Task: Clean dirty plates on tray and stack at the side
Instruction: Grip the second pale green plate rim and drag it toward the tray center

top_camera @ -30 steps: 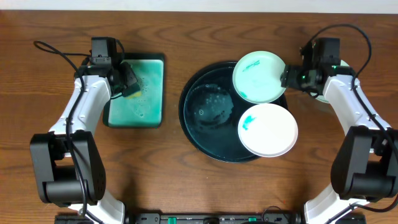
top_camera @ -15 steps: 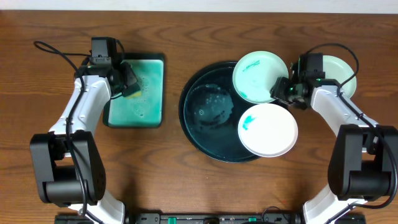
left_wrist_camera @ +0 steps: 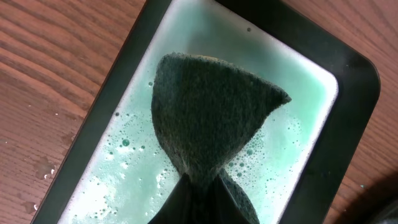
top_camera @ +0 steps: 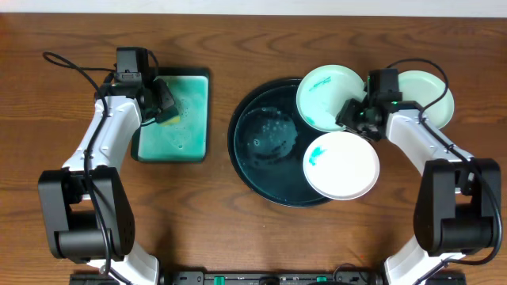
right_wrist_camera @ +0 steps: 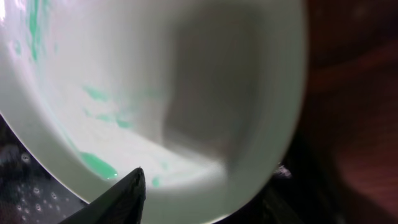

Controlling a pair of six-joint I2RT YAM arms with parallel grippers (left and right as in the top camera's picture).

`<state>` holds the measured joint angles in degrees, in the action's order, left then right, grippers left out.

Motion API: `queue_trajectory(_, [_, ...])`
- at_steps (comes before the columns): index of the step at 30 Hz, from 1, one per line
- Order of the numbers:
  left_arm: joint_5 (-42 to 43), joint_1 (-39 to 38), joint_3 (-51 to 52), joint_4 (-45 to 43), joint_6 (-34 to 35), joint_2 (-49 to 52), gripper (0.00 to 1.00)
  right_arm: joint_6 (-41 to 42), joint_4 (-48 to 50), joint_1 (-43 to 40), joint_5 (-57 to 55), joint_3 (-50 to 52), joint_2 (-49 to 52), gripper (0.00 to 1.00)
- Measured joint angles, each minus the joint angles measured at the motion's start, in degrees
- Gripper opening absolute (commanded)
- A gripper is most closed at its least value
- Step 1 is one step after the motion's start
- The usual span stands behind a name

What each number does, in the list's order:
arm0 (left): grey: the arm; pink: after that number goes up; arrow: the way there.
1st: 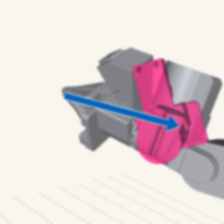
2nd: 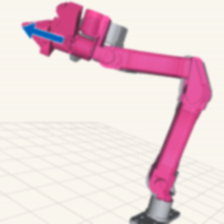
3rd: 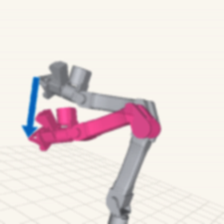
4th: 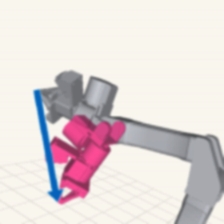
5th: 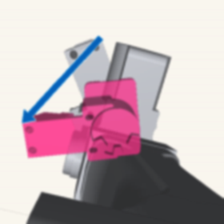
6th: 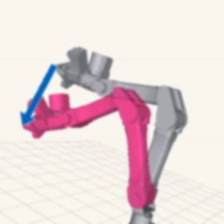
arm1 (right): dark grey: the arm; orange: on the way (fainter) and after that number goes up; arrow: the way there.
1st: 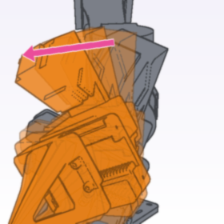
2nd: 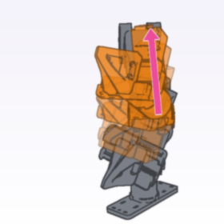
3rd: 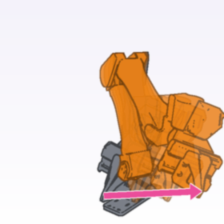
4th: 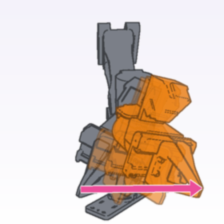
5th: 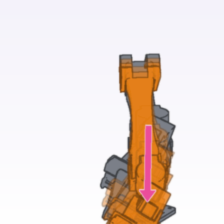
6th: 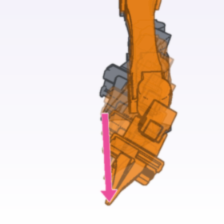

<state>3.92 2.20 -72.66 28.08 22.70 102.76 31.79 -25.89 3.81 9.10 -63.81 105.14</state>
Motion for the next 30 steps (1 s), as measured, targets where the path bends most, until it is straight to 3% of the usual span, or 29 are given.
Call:
queue_trajectory(26, [0.0,0.0,0.0,0.0,0.0,0.0,0.07,7.3,5.5,3.2,-6.6,2.5,0.0,0.42])
queue_trajectory(30, [0.0,0.0,0.0,0.0,0.0,0.0,0.07,8.3,5.7,3.7,-7.6,2.5,0.0,0.16])
